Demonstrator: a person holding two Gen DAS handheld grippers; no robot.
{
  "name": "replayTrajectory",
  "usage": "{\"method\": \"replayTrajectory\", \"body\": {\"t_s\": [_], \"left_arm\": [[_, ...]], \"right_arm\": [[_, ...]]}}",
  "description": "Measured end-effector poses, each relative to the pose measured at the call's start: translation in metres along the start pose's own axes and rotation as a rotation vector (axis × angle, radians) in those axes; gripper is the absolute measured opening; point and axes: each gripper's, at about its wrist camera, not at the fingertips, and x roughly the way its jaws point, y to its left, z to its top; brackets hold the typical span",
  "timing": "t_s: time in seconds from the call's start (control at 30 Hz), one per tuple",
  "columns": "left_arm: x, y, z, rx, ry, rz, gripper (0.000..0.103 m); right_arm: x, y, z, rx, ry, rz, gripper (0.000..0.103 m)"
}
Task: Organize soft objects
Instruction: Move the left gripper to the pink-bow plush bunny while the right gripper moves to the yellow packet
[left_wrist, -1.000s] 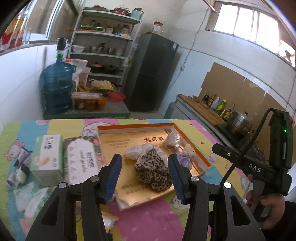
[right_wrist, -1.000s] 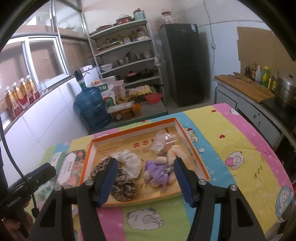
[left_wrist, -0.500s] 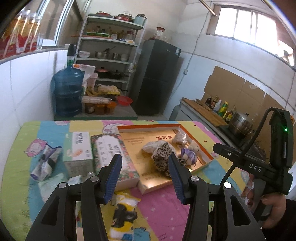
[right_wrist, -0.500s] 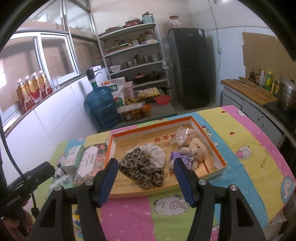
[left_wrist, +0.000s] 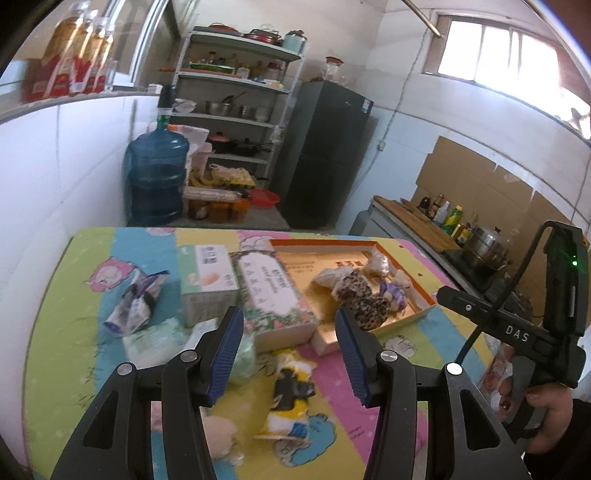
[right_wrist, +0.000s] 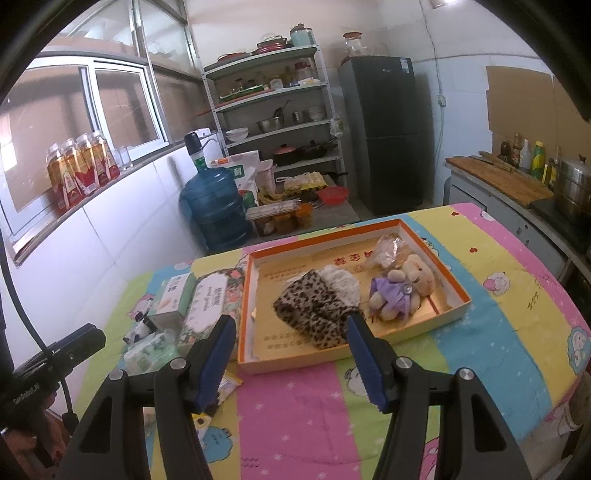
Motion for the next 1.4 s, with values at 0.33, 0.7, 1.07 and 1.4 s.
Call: {"method": "replayTrajectory", "body": {"t_s": [0.33,0.7,1.07,1.4], "left_arm": [[-0.022,0.037,-0.012,-0.034,-0.01,0.05,0.053],[-0.04,0.068,-0.029,-0.058,-0.002,0.099,0.053],[-0.032,0.09,-0.056,-0.105,0.043,0.11,0.053],[-0.003,0.091,-0.074,-0.132,0.102,0.102,0.053]], "right_arm": [[-0.002,0.029,-0.01,-0.023,0.008,0.017,0.062],[0.005,0.057,-0.024,-0.044,0.034,0.05,0.062],[0.013,0.077,-0.039,-0.086,0.082,0.062,0.062],[0.017,0.074,-0.046,-0.109,0.122,0.045,0.062]]}}
